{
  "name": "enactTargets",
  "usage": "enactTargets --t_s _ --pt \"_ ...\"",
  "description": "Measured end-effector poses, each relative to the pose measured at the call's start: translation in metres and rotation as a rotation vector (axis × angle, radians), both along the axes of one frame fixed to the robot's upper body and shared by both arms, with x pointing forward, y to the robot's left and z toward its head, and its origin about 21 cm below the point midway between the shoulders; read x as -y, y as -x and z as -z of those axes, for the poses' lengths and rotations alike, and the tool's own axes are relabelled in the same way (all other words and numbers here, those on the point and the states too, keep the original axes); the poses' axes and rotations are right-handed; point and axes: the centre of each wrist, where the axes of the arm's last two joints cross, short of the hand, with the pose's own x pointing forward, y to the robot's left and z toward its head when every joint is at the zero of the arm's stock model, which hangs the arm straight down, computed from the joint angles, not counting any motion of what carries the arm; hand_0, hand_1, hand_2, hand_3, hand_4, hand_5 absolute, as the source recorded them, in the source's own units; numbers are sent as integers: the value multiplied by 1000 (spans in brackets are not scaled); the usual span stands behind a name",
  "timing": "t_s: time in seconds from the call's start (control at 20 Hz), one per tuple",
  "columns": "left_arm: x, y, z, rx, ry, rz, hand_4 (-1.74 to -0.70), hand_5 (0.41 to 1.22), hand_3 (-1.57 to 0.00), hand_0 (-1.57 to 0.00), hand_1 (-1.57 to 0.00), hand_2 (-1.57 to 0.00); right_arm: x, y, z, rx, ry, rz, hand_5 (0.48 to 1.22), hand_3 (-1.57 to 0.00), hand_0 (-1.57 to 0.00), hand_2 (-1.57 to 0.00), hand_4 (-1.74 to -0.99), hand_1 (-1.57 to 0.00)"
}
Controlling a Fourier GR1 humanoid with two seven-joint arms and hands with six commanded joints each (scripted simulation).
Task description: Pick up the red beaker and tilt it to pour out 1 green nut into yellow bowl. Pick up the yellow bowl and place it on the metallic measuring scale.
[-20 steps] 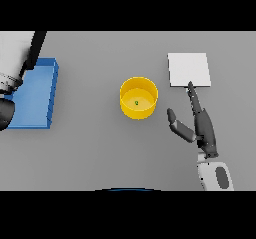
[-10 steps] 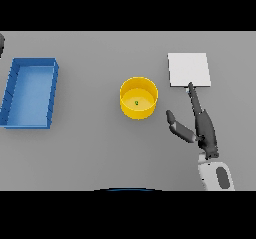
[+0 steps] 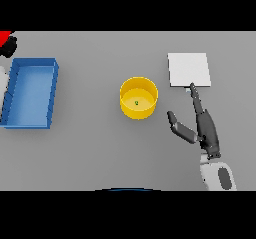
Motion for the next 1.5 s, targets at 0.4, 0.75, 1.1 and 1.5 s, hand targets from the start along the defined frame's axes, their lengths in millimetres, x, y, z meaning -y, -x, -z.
enactTargets --t_s 0.4,0.75,1.1,1.5 --pt "12 38 30 -2 122 -54 -1741 1123 -1547 -1571 -1571 -1571 -1 2 4 11 -37 -16 650 1 1 1 -1010 1" --pt "16 61 44 -57 56 -41 -1275 810 -1470 -1571 -1543 -1501 0 3 1 13 -12 1 634 1 1 1 -1012 1" --pt "11 70 47 -129 31 22 -857 657 -393 -494 -407 -417 -1 0 0 23 -37 -1 639 1 1 1 -1009 1" --pt "13 67 55 -120 -14 85 -773 655 -65 -82 -67 -69 -3 -1 -1 -16 32 -9 666 1 1 1 -1014 1"
